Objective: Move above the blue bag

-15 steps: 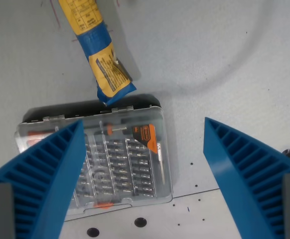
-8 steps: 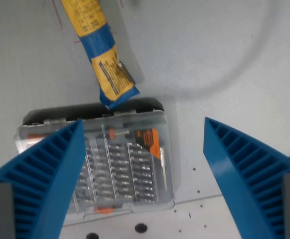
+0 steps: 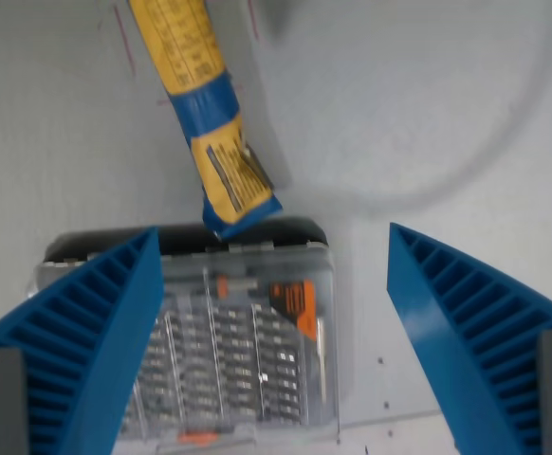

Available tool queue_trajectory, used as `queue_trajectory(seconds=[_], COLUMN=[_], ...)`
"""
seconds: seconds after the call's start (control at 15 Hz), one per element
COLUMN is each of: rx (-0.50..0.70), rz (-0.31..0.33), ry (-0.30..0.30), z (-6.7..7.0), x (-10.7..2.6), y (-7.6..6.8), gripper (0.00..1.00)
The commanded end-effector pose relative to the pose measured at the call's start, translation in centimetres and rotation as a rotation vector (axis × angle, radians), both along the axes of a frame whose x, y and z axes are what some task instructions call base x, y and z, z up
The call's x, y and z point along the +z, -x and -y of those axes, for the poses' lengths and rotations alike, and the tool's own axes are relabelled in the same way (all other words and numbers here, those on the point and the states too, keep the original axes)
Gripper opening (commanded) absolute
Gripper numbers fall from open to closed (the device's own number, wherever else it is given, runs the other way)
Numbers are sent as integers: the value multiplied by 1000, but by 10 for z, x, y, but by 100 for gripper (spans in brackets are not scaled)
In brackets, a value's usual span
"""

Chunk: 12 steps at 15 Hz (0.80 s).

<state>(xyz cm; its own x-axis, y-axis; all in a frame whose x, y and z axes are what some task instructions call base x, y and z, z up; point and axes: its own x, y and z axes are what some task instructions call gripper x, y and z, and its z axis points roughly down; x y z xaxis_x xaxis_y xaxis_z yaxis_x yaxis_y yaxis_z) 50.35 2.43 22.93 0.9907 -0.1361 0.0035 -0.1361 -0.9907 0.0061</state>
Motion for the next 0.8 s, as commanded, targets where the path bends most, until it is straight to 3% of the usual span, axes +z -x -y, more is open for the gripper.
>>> queue_trajectory(seconds=[0.07, 0.8], rx=[106, 199], rz=[-32, -19], ry=[48, 68], z=[-5, -20], x=[-7, -47], y=[-14, -37], gripper=[100, 100])
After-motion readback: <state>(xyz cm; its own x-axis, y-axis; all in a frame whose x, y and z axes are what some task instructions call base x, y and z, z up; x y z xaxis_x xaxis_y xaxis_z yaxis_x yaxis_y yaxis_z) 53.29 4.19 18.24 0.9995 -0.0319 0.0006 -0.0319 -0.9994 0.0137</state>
